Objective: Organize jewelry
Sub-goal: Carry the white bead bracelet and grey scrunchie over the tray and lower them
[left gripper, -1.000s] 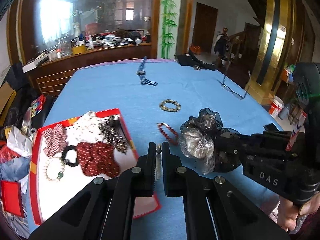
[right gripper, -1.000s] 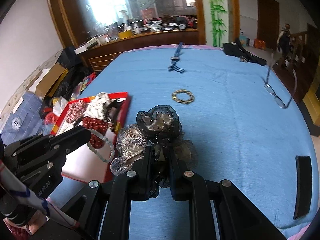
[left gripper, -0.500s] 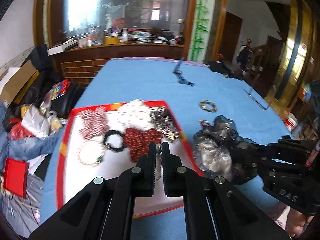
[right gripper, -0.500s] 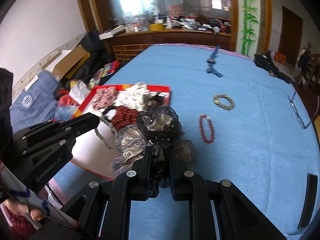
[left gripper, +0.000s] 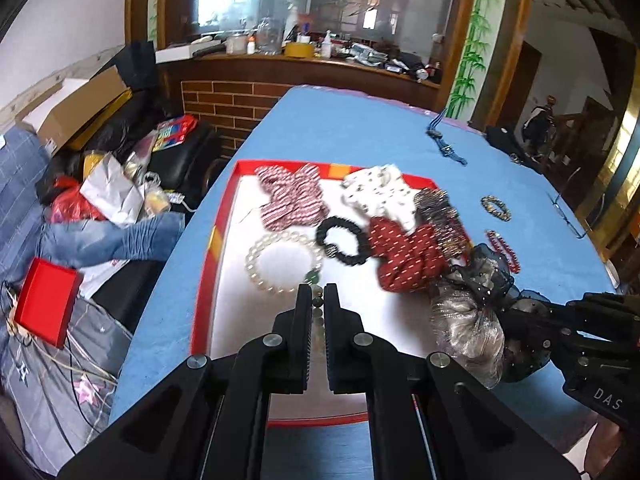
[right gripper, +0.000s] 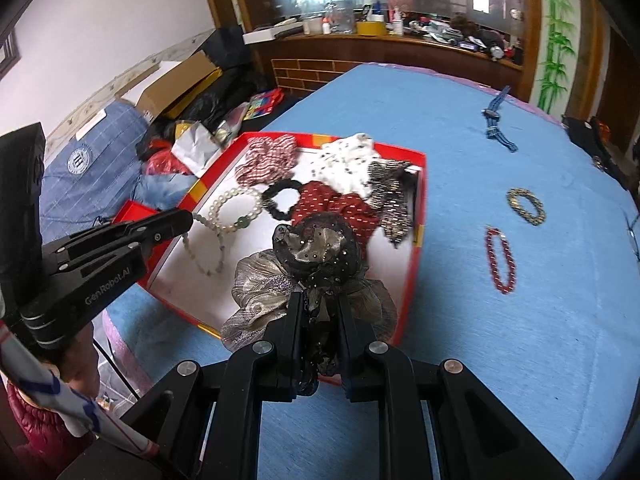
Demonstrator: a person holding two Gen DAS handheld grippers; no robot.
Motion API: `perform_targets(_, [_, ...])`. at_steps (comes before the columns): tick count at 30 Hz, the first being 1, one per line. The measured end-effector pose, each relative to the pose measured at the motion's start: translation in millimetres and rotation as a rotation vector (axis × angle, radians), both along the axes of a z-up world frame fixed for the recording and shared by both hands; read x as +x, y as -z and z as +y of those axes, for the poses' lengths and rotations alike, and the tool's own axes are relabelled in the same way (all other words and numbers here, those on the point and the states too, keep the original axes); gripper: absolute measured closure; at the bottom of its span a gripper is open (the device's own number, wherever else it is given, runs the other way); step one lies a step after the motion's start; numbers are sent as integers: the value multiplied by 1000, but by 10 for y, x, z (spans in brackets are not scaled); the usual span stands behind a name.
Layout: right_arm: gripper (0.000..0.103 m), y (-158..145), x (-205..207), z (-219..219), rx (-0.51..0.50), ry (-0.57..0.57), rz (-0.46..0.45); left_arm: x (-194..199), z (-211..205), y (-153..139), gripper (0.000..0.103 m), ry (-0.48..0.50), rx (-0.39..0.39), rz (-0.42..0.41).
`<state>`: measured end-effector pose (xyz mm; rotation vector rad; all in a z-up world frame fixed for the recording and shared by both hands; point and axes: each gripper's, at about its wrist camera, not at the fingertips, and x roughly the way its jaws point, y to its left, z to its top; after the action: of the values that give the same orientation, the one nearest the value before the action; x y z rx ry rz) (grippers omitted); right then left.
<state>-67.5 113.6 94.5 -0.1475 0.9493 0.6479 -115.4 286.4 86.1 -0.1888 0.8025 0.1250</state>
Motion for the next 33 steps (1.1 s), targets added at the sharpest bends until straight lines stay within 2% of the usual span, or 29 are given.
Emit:
perform_targets(14, [86, 301, 63, 496, -46, -66, 47, 26, 238, 230, 98, -41, -17, 38])
perform_targets(22, [86, 453, 160, 560, -80, -49, 61, 58, 334, 317, 98, -73, 1, 56])
perform_targets(33, [80, 454, 144, 559, -68, -54, 70, 78, 353, 367, 98, -80, 3, 67])
